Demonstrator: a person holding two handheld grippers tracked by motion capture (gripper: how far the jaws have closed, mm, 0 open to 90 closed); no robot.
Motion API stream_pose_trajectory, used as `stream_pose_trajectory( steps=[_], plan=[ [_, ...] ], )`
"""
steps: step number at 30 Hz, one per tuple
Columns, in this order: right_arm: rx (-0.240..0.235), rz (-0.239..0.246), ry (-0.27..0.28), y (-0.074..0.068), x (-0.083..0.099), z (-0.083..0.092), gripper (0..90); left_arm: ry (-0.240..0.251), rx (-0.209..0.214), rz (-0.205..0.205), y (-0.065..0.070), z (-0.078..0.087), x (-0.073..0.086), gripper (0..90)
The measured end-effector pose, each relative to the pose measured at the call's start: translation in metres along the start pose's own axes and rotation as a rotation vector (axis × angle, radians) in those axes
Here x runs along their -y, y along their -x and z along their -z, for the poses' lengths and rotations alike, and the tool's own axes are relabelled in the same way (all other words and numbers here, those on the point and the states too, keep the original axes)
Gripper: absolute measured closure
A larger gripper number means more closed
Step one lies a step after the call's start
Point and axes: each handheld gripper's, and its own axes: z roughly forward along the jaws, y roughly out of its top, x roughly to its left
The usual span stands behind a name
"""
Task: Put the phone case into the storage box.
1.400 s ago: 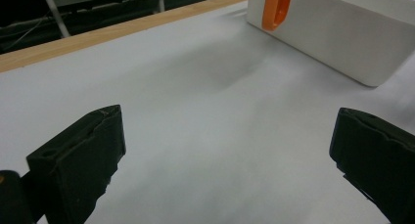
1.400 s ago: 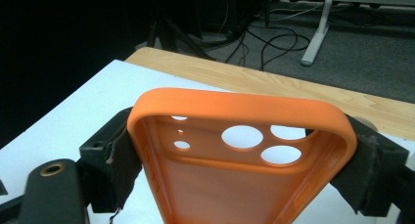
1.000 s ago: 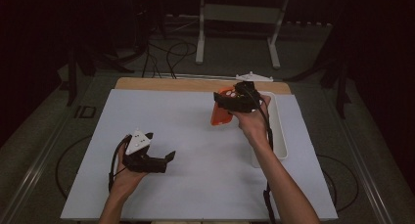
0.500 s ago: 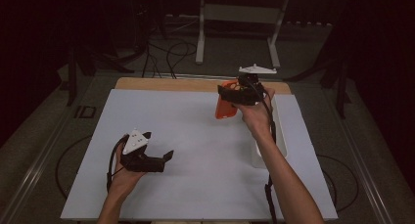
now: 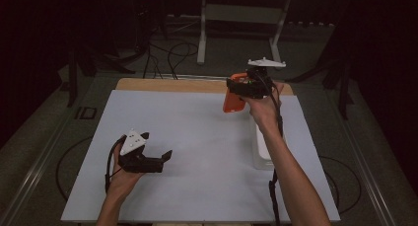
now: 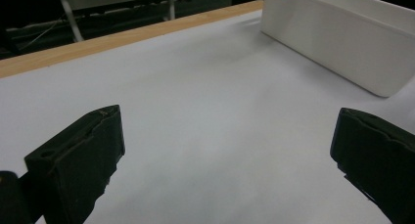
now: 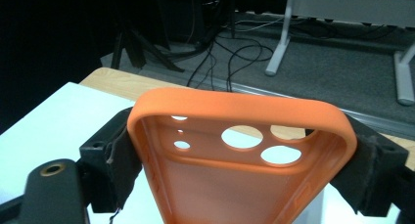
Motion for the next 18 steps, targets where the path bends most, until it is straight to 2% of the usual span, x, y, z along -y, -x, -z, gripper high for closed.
stream_pose_trajectory(
  steps=[18],
  plan=[
    [0.052,-0.024,0.000,0.024,-0.007,-0.004,16.0,0.014,-0.017,0.013,-0.007,0.007,0.001,0.3]
  ],
)
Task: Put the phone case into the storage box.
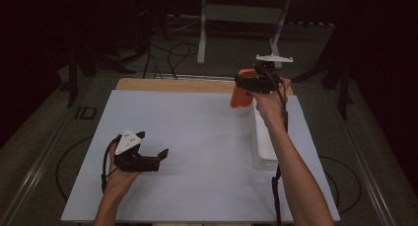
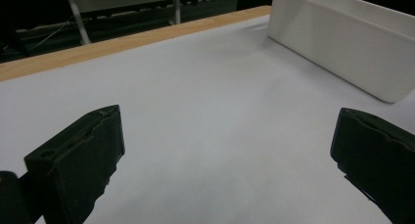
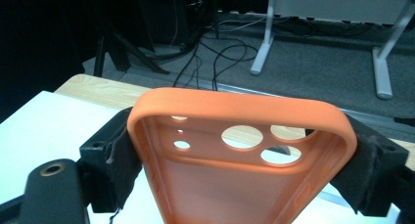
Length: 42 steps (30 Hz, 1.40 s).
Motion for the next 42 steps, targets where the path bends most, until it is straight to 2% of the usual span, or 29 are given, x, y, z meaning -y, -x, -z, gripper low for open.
stream_pose_trajectory(
  steps=[24,42],
  plan=[
    [0.061,-0.046,-0.013,0.026,0.003,-0.013,16.0,0.002,-0.030,0.016,-0.008,0.006,0.002,0.2],
    [0.098,-0.046,-0.015,0.038,0.005,-0.015,16.0,0.000,-0.037,0.023,-0.011,0.006,0.004,0.2]
  ],
)
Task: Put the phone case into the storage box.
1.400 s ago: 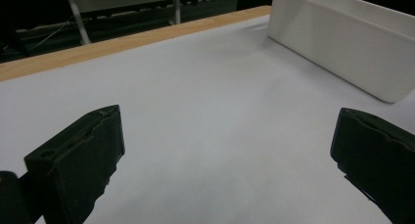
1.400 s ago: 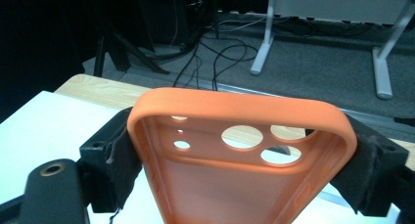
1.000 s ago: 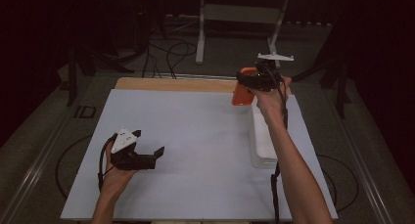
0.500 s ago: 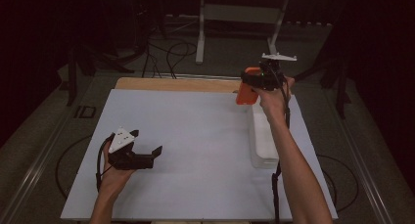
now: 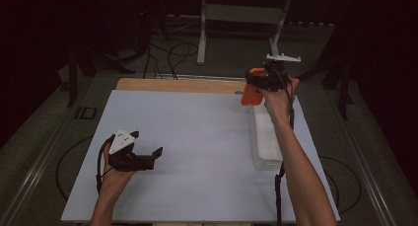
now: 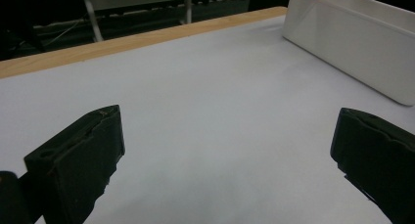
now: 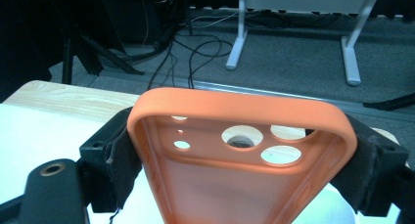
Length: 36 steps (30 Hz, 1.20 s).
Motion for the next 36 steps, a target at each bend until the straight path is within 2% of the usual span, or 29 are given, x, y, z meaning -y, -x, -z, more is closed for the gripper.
stream_pose_trajectory(
  steps=[36],
  plan=[
    [0.040,-0.002,-0.004,0.011,0.004,0.000,16.0,-0.003,-0.002,0.000,0.000,-0.001,0.001,0.2]
  ],
)
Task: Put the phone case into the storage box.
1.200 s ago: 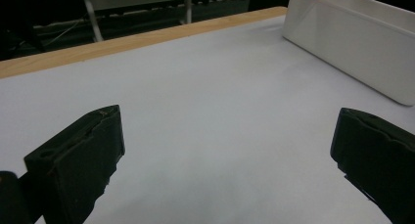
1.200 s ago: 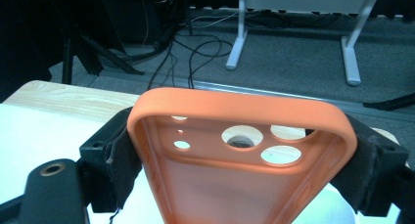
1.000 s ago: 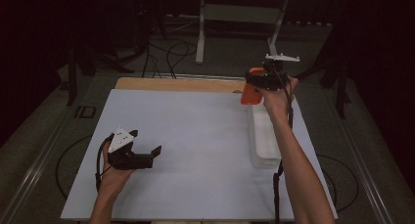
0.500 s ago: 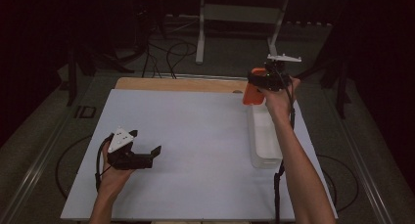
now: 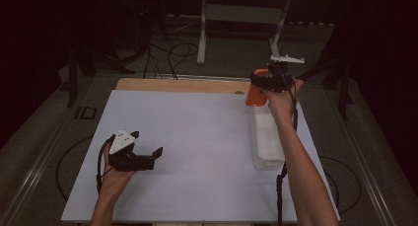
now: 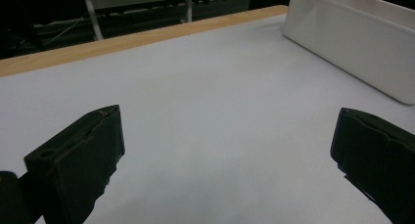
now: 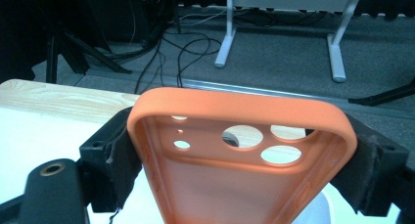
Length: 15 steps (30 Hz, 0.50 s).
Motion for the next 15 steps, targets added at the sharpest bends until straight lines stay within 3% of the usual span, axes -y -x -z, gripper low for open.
stream_pose_trajectory(
  steps=[15],
  plan=[
    [0.034,-0.025,0.008,0.014,0.001,0.000,16.0,0.000,-0.001,0.002,0.000,0.000,0.000,0.2]
  ],
)
